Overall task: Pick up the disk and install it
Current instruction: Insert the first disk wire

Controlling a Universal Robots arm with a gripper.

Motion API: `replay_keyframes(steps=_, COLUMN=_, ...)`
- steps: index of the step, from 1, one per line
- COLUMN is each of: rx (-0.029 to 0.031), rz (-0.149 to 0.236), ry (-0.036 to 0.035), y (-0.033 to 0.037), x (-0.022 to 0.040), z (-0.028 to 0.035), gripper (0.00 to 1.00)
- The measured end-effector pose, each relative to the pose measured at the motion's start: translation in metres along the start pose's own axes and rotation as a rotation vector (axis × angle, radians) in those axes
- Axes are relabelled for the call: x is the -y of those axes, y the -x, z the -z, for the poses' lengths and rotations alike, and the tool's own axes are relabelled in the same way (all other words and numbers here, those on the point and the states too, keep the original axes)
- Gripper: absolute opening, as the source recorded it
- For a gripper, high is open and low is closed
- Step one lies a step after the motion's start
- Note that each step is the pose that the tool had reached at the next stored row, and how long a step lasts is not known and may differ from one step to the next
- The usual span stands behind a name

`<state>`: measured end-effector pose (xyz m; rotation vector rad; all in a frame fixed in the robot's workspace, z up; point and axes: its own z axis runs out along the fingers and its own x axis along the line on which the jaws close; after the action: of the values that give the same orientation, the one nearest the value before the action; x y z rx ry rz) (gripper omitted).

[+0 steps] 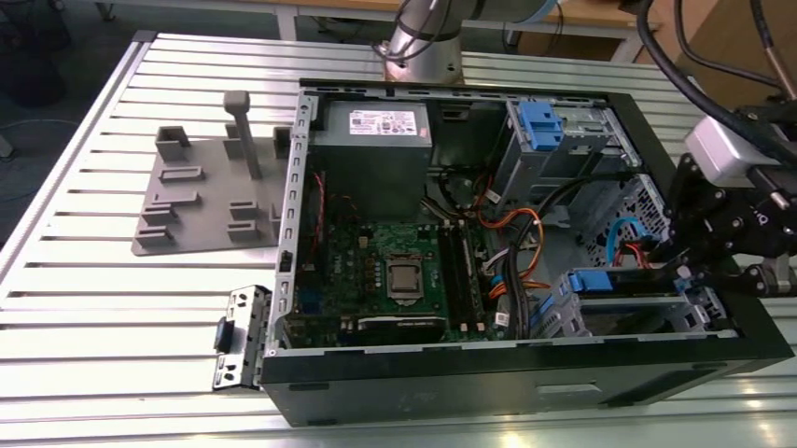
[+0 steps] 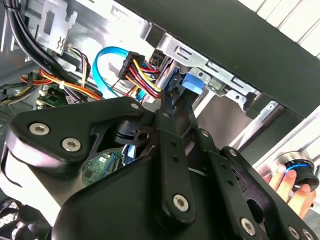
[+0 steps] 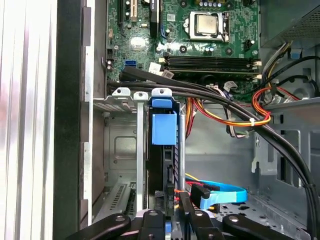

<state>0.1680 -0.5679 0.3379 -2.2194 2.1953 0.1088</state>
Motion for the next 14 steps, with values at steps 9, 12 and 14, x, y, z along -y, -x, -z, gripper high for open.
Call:
replay_keyframes(steps=9, rx=0.0091, rz=0.001, ry=0.0114, y=0.0037, x=0.0119, z=0.0028, gripper=0.24)
replay_keyframes(steps=12, rx=0.0115, rz=0.001, ry=0.0118, y=0.0044, x=0.0125, z=0.0099, gripper=0.12)
replay_keyframes(steps=14, rx=0.0126, rz=0.001, ry=0.0118, y=0.0047, x=0.0126, z=0.0158, gripper=0.1)
